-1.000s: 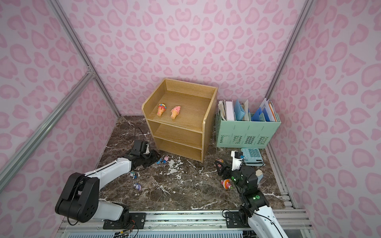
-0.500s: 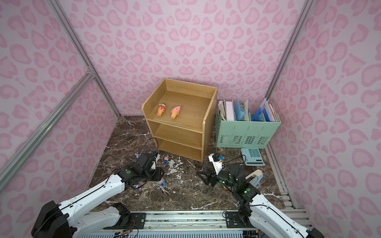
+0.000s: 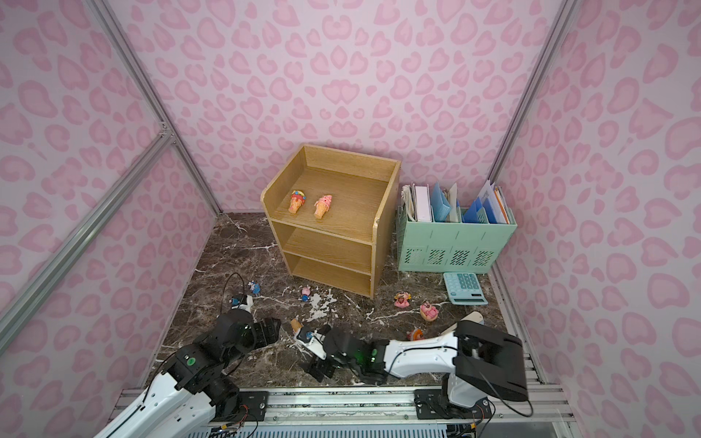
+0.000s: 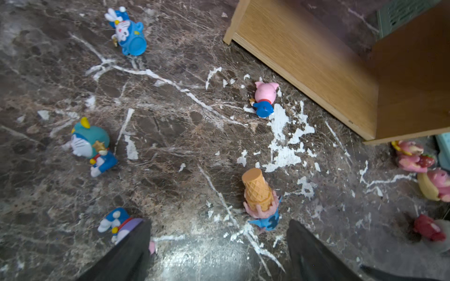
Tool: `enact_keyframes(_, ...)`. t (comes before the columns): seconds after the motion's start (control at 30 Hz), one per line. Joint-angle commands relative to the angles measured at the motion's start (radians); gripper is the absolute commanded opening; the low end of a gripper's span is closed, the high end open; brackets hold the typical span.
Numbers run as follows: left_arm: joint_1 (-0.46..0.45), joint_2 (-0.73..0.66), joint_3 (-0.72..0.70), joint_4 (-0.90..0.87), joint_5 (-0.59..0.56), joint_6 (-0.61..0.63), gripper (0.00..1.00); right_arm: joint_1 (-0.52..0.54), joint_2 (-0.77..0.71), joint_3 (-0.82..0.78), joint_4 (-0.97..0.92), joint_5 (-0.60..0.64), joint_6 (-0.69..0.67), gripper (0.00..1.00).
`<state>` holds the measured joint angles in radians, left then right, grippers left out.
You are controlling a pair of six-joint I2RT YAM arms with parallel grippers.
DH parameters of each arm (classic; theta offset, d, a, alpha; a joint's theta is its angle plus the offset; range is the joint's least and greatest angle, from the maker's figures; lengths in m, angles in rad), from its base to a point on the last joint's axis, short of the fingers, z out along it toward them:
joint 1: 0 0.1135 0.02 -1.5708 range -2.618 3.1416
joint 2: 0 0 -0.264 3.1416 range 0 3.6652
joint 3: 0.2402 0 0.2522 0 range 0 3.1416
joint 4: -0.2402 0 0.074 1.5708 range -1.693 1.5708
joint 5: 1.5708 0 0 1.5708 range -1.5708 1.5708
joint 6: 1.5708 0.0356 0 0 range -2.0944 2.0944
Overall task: Organize plastic toys on shelves
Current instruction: Pick up the plastic toy at the center of the board.
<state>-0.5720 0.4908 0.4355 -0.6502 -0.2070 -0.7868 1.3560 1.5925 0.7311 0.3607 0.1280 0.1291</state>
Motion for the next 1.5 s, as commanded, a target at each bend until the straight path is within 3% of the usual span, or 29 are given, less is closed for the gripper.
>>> enact_keyframes(0.0,0.019,-0.073,0.015,-0.039,-0.059,-0.057,0.9,-0.004,0.118,0.108,-0.101,0.108,-0.025,0.88)
enact_keyframes(0.23,0.021,-0.193,0.132,-0.222,-0.218,-0.046,0.91,-0.08,0.259,0.249,-0.168,0.072,0.063,0.86)
enact_keyframes(0.57,0.021,-0.202,0.159,-0.242,-0.245,-0.041,0.92,-0.133,0.402,0.389,-0.264,-0.053,0.069,0.75)
enact_keyframes(0.7,0.021,-0.219,0.157,-0.242,-0.227,-0.043,0.92,-0.135,0.415,0.392,-0.299,-0.083,0.076,0.59)
enact_keyframes(0.93,0.021,-0.218,0.158,-0.223,-0.163,-0.046,0.91,-0.137,0.327,0.299,-0.223,-0.128,-0.019,0.18)
enact_keyframes(1.03,0.021,-0.218,0.169,-0.222,-0.126,-0.042,0.92,-0.138,0.273,0.272,-0.215,-0.147,-0.098,0.15)
enact_keyframes(1.17,0.021,-0.21,0.193,-0.178,0.035,0.015,0.91,-0.138,0.127,0.198,-0.252,-0.179,-0.253,0.15)
enact_keyframes(1.37,0.021,-0.209,0.175,0.001,0.462,0.001,0.89,-0.187,-0.195,0.117,-0.459,-0.215,-0.442,0.14)
enact_keyframes(1.47,0.02,-0.18,0.119,0.224,0.691,-0.071,0.89,-0.198,-0.335,0.115,-0.582,-0.221,-0.543,0.15)
